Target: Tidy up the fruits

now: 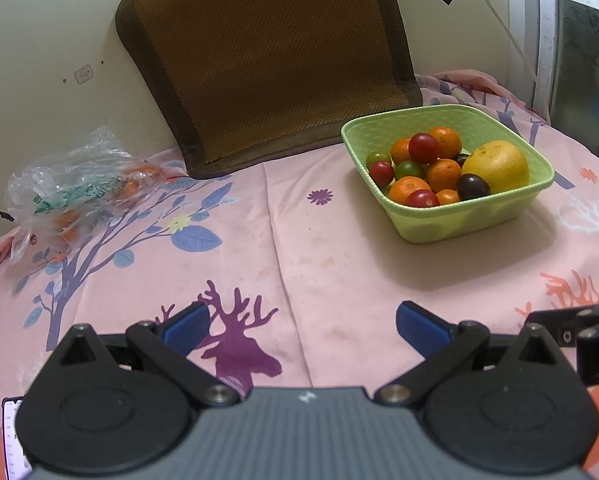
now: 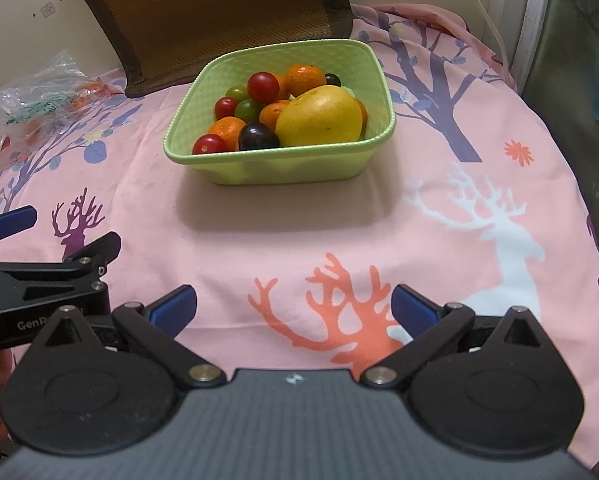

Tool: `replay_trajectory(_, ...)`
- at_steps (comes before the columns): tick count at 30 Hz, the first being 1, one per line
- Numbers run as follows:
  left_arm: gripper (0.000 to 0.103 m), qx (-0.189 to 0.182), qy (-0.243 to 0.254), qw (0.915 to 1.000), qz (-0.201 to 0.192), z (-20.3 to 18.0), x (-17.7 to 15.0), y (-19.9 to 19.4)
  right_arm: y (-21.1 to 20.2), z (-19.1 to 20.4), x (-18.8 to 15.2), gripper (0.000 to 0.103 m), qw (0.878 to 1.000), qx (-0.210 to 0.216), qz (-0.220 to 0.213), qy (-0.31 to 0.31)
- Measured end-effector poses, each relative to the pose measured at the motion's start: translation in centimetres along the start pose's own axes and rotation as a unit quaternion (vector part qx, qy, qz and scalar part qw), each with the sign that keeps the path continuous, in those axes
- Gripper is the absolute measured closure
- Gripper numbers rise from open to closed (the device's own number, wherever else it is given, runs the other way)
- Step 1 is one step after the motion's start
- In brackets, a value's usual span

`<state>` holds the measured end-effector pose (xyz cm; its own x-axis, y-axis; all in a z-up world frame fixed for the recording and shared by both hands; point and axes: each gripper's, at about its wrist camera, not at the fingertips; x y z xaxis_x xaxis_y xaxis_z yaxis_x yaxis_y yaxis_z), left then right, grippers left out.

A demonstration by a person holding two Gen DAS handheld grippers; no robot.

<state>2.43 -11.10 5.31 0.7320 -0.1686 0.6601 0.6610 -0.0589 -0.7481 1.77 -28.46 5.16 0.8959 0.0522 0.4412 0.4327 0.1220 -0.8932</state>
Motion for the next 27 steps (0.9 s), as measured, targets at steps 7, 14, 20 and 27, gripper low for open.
replay_trajectory(7,0.000,0.004,0.003,0.9999,-0.009,-0.1,0.0,-0.6,-0.3,0.2,-0.1,0.000,1.000,0.003,-0.004,-0.001)
replay_trajectory(14,0.000,0.006,0.007,0.9999,-0.013,-0.3,-0.1,-0.8,-0.5,0.3,-0.2,0.000,1.000,0.010,-0.005,0.004)
replay_trajectory(20,0.000,0.006,0.007,0.9999,-0.010,-0.7,-0.2,-0.9,-0.9,0.0,-0.6,0.000,1.000,0.022,-0.015,0.016)
replay_trajectory(27,0.000,-0.002,0.002,1.0000,-0.007,-0.6,-0.3,-0.8,-1.2,-0.1,-0.8,0.000,1.000,0.020,-0.021,0.012)
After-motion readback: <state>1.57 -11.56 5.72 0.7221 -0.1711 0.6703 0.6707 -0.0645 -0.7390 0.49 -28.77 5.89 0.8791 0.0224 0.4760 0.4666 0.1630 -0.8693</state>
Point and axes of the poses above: each gripper's, at about its wrist camera, not at the fingertips, and y roughly the way its jaws point, z to its left, x to its top, and after that the axes turned 12 degrees about -y, right-handed
